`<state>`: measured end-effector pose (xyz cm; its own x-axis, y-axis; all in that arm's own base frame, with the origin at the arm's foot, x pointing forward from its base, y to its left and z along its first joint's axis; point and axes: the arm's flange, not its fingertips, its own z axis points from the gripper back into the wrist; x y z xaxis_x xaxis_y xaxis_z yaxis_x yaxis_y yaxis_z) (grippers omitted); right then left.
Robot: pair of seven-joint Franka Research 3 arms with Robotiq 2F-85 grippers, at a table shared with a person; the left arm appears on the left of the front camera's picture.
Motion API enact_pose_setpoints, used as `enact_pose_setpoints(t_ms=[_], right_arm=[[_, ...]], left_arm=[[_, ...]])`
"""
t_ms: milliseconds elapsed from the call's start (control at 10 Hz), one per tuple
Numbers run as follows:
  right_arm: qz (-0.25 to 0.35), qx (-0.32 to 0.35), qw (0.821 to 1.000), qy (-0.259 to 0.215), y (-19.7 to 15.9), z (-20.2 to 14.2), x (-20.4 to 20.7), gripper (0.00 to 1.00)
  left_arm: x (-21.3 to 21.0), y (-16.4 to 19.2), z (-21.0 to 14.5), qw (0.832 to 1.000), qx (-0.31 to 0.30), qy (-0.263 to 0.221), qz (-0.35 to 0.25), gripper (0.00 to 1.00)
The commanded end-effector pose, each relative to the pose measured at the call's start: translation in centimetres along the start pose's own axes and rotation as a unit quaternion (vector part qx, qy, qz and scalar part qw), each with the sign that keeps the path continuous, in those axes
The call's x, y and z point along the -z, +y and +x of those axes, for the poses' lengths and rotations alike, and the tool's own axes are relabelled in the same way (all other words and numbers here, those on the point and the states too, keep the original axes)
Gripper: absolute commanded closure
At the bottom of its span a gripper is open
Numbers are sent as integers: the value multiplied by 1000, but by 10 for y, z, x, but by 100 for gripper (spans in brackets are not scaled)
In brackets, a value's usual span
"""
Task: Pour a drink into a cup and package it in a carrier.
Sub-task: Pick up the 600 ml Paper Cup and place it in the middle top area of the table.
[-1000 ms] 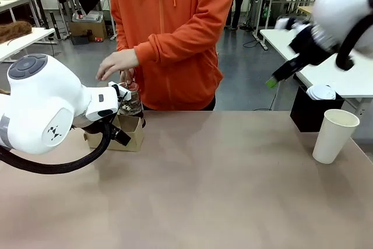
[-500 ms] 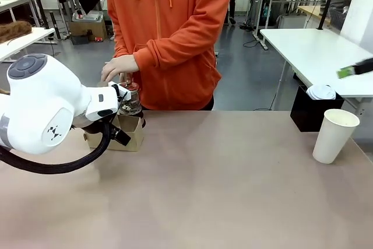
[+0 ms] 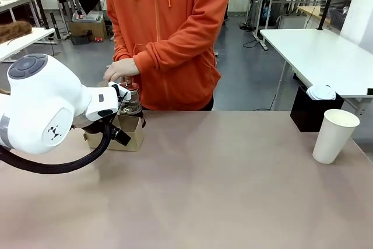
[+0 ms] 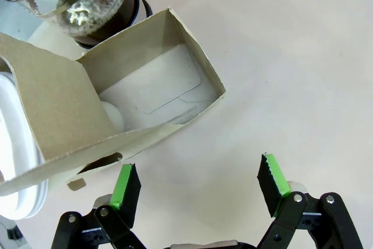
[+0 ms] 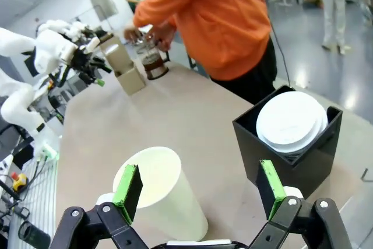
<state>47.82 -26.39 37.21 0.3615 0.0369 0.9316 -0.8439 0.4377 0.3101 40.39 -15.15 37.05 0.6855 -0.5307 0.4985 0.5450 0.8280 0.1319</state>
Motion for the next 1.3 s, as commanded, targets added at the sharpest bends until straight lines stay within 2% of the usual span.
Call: enact_pose_setpoints(t_ms=[0,100,200,500,600,800,1000,1200], right_arm=[[12,-32,999,-17,-12,7,10,0],[20,-20,999,-44,-13,9,10,0],[7,-9,1000,-5,-7,-2,6,0],[12,-10,1000,-13,-11,-1,10,0],[4,-26,997,-70,-12,-12,20,0],[14,-67,989,-133,-10,-42,13,0],[48,-90,985,-138,-9,-63,3,0],[90,-98,984,-118,-8,-78,-1,0]], left_arm=[[0,0,0,1000,0,0,0,0],[0,0,0,1000,0,0,0,0],[0,0,0,1000,0,0,0,0],[0,0,0,1000,0,0,0,0],[0,0,0,1000,0,0,0,0],[0,0,0,1000,0,0,0,0],[0,0,0,1000,0,0,0,0],[0,0,0,1000,0,0,0,0]])
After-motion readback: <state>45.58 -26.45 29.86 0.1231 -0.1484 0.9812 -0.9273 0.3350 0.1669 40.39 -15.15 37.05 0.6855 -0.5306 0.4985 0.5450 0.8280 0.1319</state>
